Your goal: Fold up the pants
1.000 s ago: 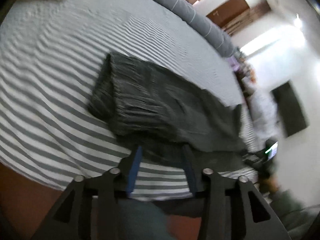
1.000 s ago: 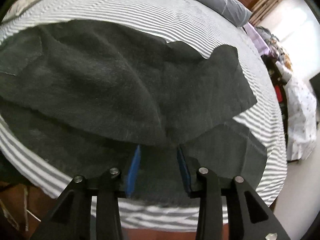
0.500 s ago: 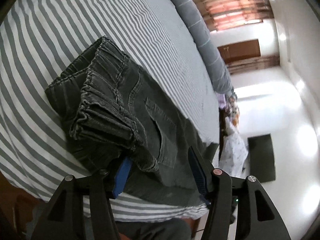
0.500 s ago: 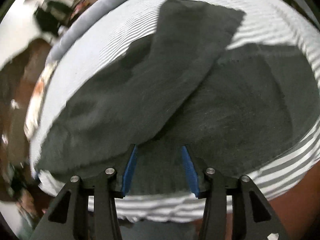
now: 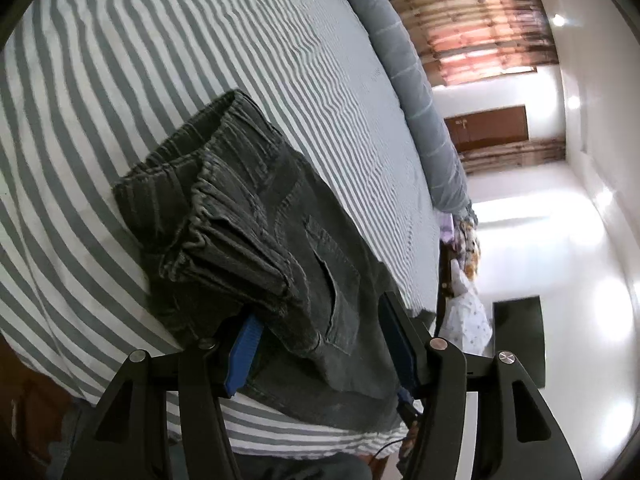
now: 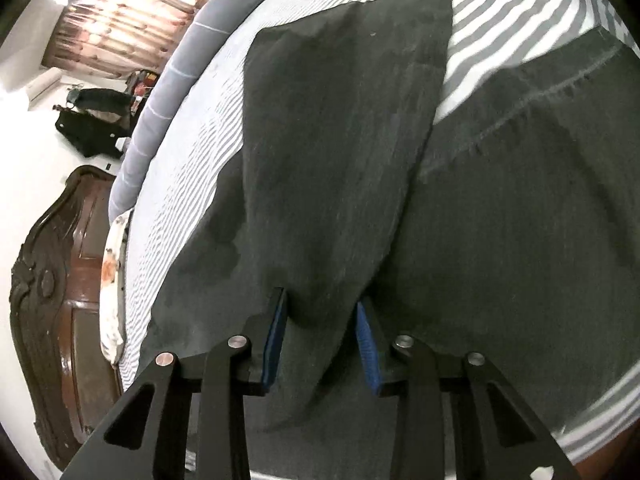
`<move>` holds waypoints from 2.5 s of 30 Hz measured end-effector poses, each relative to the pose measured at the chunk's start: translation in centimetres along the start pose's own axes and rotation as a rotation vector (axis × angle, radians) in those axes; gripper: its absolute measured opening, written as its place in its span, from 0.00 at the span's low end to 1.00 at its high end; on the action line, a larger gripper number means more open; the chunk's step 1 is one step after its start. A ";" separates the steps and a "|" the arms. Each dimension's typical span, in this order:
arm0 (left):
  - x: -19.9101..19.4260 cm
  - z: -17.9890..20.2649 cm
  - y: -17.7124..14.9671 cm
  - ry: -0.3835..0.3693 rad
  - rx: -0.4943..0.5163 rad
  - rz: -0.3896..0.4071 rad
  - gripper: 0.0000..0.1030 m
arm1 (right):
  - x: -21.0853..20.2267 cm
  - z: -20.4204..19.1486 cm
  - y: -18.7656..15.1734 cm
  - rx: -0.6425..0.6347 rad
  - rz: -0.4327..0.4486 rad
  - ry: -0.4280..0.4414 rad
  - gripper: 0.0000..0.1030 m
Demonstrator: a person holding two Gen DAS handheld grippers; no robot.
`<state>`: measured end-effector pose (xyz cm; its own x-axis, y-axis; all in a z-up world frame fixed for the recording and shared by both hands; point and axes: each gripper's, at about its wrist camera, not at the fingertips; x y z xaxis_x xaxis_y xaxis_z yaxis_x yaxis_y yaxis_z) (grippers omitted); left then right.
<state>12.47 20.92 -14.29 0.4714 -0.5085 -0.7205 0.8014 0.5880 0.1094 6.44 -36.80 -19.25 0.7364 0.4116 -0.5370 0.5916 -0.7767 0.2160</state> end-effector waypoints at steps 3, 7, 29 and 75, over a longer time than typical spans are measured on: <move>0.2 -0.3 0.3 0.008 -0.013 0.003 0.57 | 0.4 0.3 1.0 0.009 0.011 -0.002 0.31; 0.6 0.2 0.8 0.025 -0.017 0.009 0.57 | 0.5 0.4 2.4 0.037 0.042 0.007 0.31; 0.1 7.9 4.4 0.150 0.166 0.181 0.13 | -2.3 -0.6 4.4 -0.027 0.118 -0.062 0.04; -1.1 11.6 -8.6 0.520 0.957 0.302 0.51 | -9.1 6.3 0.0 0.119 0.100 -0.055 0.16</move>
<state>9.37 9.14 -6.55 0.6623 0.0278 -0.7487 0.7383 -0.1945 0.6458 -2.29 -43.56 -19.48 0.7688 0.3050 -0.5621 0.4706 -0.8650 0.1743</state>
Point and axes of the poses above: each gripper's, at about its wrist camera, not at the fingertips, and x roughly the way its jaws point, z to its right, y to its top, and after that the axes turned 14 degrees about y, right-handed
